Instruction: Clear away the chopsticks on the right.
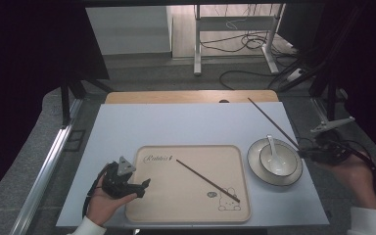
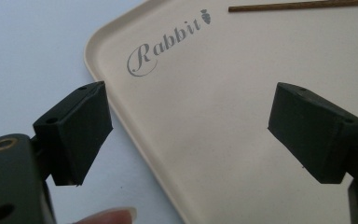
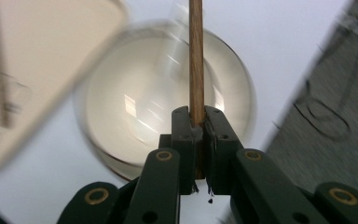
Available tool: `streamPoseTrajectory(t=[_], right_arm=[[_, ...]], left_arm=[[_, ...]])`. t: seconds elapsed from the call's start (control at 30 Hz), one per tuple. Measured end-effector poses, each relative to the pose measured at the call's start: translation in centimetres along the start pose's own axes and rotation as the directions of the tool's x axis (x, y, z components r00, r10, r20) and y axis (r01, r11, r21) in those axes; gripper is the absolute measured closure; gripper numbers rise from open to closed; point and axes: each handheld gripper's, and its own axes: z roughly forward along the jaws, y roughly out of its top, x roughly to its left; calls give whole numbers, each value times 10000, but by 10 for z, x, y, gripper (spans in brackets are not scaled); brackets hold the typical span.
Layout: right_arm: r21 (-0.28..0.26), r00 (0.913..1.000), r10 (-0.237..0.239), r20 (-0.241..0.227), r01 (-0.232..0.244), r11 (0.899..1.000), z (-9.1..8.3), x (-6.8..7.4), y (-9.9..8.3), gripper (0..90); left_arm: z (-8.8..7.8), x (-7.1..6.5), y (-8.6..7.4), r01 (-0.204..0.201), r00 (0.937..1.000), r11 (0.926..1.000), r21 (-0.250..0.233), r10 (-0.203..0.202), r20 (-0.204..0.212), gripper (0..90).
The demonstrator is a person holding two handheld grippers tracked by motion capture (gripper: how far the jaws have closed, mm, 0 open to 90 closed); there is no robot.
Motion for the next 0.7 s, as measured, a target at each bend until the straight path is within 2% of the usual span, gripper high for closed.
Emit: streamPoseTrajectory(t=[0.1, 0.2, 0.23, 0.27, 0.3, 0.33, 0.4, 0.43, 0.47, 0.5, 0.53, 0.57, 0.7], right_arm=[[-134, 9986, -352, -400, 347, 9993, 1, 23, 14, 832], [-76, 9940, -783, -767, 780, 9969, 9, 46, 24, 832], [-76, 9940, -783, -767, 780, 9969, 9, 46, 24, 832], [38, 9879, -1091, -1102, 1102, 9939, 19, 63, 30, 831], [38, 9879, -1091, -1102, 1102, 9939, 19, 63, 30, 831], [216, 9817, -1383, -1307, 1422, 9896, 29, 77, 34, 831], [377, 9767, -1559, -1474, 1630, 9859, 38, 88, 37, 831], [377, 9767, -1559, -1474, 1630, 9859, 38, 88, 37, 831], [542, 9705, -1749, -1658, 1861, 9810, 48, 100, 39, 831], [542, 9705, -1749, -1658, 1861, 9810, 48, 100, 39, 831], [784, 9659, -1871, -1793, 2036, 9759, 58, 110, 40, 831], [784, 9659, -1871, -1793, 2036, 9759, 58, 110, 40, 831], [1400, 9600, -1908, -2050, 2217, 9650, 82, 126, 38, 831]], left_arm=[[0, 1, 0, -10, 10000, 10000, -10, 10, -8, 133], [0, 1, 0, -9, 10000, 10000, -16, 9, -5, 133], [0, 1, 0, -9, 10000, 10000, -16, 9, -5, 133], [-1, 0, 0, 2, 10000, 10000, -23, -2, 11, 133], [-1, 0, 0, 2, 10000, 10000, -23, -2, 11, 133], [-1, -1, 0, -17, 10000, 10000, -32, 18, 23, 133], [-1, -1, 0, -24, 10000, 10000, -38, 24, 24, 133], [-1, -1, 0, -19, 10000, 10000, -43, 20, 30, 133], [-1, 0, 0, -10, 10000, 10000, -37, 10, 30, 133], [-1, 0, 0, -10, 10000, 10000, -37, 10, 30, 133], [0, 0, 0, 21, 10000, 10000, -33, -21, 25, 133], [0, 0, 0, 21, 10000, 10000, -33, -21, 25, 133], [-1, 0, 0, -3, 10000, 10000, -27, 3, 41, 133]])
